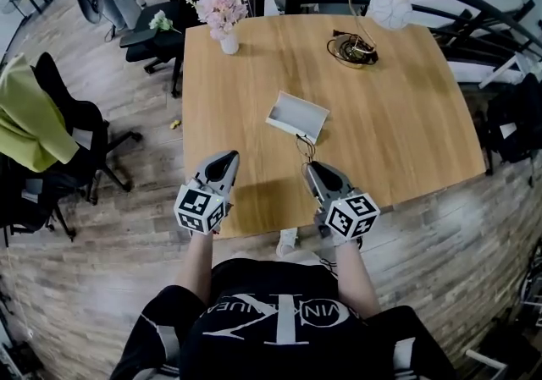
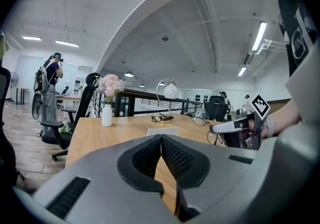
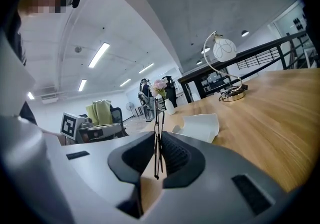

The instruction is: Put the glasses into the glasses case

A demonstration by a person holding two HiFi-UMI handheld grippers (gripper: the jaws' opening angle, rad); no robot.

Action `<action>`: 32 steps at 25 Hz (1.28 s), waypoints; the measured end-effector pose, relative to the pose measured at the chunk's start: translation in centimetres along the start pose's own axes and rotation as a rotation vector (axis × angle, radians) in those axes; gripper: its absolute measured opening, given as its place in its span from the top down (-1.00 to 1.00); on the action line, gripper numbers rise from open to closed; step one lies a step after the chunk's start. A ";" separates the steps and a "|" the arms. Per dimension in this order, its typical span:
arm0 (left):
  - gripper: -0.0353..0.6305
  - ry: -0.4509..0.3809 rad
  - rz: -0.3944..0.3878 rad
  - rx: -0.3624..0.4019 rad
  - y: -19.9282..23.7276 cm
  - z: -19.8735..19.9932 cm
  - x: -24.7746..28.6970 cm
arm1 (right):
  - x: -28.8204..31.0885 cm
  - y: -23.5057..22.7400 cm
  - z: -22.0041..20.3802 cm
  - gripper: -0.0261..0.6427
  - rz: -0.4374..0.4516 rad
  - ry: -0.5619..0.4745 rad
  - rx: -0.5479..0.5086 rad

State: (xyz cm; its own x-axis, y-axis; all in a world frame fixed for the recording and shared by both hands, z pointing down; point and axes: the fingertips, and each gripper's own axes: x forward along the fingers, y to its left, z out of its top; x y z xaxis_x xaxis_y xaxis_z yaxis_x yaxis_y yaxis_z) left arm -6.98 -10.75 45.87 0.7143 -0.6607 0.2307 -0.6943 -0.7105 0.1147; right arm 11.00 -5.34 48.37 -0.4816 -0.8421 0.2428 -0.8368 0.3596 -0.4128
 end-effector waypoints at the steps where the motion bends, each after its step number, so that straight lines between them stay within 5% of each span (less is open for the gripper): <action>1: 0.84 0.001 0.005 -0.004 0.0 0.1 0.2 | 0.2 -0.2 0.1 0.76 0.007 0.004 0.005; 15: 0.84 -0.016 0.062 -0.056 0.1 0.4 3.7 | 2.4 -3.8 0.9 0.76 0.054 0.084 -0.016; 32: 0.84 0.003 0.145 -0.075 2.4 -0.7 8.1 | 9.8 -8.4 1.1 0.76 0.151 0.328 -0.283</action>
State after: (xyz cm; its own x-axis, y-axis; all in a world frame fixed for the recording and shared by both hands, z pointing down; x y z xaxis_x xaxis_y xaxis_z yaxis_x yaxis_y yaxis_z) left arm -2.91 -17.67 48.67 0.6061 -0.7540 0.2532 -0.7946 -0.5878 0.1517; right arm 13.65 -17.04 53.28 -0.6226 -0.6164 0.4821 -0.7670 0.6030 -0.2196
